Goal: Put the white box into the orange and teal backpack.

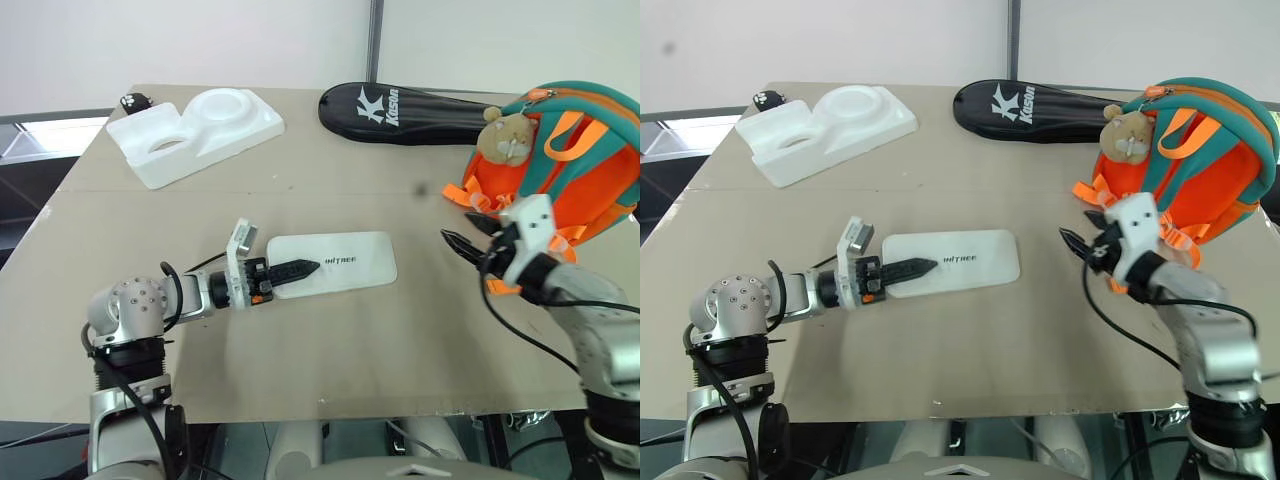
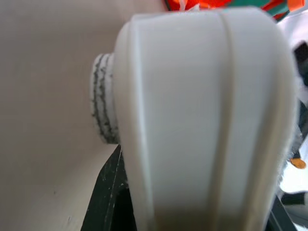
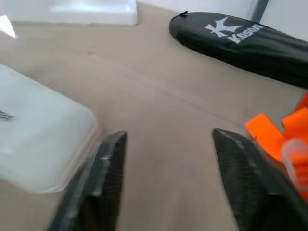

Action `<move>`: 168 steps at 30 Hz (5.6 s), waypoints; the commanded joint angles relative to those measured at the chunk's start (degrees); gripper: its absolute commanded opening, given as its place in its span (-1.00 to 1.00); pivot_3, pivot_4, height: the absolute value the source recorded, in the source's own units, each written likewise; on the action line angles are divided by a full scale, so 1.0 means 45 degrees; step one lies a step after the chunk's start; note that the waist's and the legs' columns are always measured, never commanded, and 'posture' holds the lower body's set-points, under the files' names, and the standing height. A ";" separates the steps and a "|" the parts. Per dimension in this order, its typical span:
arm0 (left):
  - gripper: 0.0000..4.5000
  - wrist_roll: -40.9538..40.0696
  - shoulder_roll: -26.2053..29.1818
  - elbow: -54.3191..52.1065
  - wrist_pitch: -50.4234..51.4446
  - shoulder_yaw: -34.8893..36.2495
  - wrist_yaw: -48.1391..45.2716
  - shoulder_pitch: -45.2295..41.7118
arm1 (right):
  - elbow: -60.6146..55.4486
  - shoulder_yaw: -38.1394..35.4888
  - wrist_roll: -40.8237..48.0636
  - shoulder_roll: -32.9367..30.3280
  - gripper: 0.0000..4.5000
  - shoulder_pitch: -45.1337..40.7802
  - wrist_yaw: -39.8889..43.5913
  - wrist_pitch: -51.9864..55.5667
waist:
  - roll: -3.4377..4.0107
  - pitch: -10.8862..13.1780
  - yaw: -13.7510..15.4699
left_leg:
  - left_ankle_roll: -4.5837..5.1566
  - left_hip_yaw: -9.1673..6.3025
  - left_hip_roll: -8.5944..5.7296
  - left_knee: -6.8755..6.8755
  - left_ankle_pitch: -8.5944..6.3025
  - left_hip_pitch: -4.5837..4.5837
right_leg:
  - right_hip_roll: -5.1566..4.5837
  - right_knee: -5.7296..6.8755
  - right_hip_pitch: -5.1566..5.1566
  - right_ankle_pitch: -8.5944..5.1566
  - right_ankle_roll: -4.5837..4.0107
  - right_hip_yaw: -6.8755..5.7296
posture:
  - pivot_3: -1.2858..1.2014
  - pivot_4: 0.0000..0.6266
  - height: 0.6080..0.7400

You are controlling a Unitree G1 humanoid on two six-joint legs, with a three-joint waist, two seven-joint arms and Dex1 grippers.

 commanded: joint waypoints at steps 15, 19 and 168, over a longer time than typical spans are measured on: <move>-0.56 -0.0315 -0.0767 -0.1036 -0.2208 0.0248 0.0760 -0.0526 | 0.6099 -0.0691 -0.2135 0.0328 0.74 -0.6048 -0.5771 0.0075 | 0.0010 0.0010 -0.0056 | 0.0004 0.0030 -0.0016 0.0002 0.0002 -0.0017 | 0.0008 -0.0011 -0.0023 0.0005 0.0007 0.0043 | 0.03 -0.52 1.00; -0.56 -0.0416 -0.0847 -0.1339 -0.2547 0.0488 0.1064 -0.0271 | 0.6944 -0.0036 -0.3031 0.0175 -0.09 -0.6365 -0.5714 -0.1450 | 0.0015 0.0013 -0.0046 | -0.0003 0.0027 -0.0016 0.0005 0.0003 -0.0140 | -0.0006 -0.0039 -0.0114 -0.0001 0.0023 0.0030 | 0.03 -0.52 1.00; -0.08 0.2917 -0.0165 -0.2702 -1.1137 -0.1751 -0.0100 0.2209 | 0.1342 0.0582 0.2149 -0.2128 -0.17 -0.2903 -0.2045 -0.1650 | 0.0063 0.0054 0.0035 | 0.0012 -0.0228 -0.0128 0.0062 0.0002 -0.0122 | -0.0002 -0.0039 -0.0010 0.0005 0.0038 0.0001 | 0.03 -0.52 1.00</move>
